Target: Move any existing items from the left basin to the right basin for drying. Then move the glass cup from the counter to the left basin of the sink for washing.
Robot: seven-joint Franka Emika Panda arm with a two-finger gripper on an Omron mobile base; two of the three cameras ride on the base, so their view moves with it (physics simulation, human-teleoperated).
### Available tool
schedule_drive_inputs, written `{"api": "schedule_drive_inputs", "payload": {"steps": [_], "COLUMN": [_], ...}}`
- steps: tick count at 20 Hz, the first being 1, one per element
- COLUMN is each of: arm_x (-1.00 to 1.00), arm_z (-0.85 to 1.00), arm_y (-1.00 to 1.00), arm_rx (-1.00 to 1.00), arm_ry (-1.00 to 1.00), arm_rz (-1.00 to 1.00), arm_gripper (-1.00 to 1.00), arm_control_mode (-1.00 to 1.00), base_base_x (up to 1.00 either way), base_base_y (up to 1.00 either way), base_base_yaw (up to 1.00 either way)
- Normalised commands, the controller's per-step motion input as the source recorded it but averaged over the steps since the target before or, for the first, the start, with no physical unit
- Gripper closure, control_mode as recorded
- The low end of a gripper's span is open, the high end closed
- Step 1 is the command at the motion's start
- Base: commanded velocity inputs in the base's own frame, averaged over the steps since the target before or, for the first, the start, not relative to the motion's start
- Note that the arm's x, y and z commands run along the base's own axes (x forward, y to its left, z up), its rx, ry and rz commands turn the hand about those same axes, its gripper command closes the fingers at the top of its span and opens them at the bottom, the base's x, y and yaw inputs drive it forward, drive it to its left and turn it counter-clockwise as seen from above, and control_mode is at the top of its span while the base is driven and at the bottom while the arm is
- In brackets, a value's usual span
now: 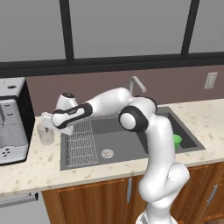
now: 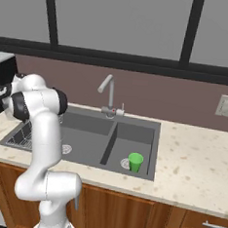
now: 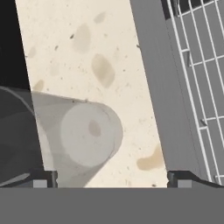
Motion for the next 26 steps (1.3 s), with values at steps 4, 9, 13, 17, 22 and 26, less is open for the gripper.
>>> {"api": "schedule_drive_inputs", "payload": {"steps": [4,9,13,17,22,26], "arm_x": [0.00,0.00,0.00,0.00,0.00,0.00], "arm_z": [-0.15,-0.11,0.00,0.04,0.12,0.26], "arm_y": [0.00,0.00,0.00,-0.01,-0.16,-0.51], "arm_rx": [0.00,0.00,0.00,0.00,-0.01,0.00], "arm_ry": [-0.02,0.00,0.00,0.00,0.02,0.00], "arm_rz": [-0.04,-0.06,-0.06,-0.06,-0.03,-0.02], "arm_gripper": [-1.00,1.00,1.00,1.00,1.00,1.00], "arm_control_mode": [-1.00,-1.00,-1.00,-1.00,-1.00,-1.00], "base_base_x": [0.00,0.00,0.00,0.00,0.00,0.00], "base_base_y": [0.00,0.00,0.00,0.00,0.00,0.00], "base_base_yaw": [0.00,0.00,0.00,0.00,0.00,0.00]}}
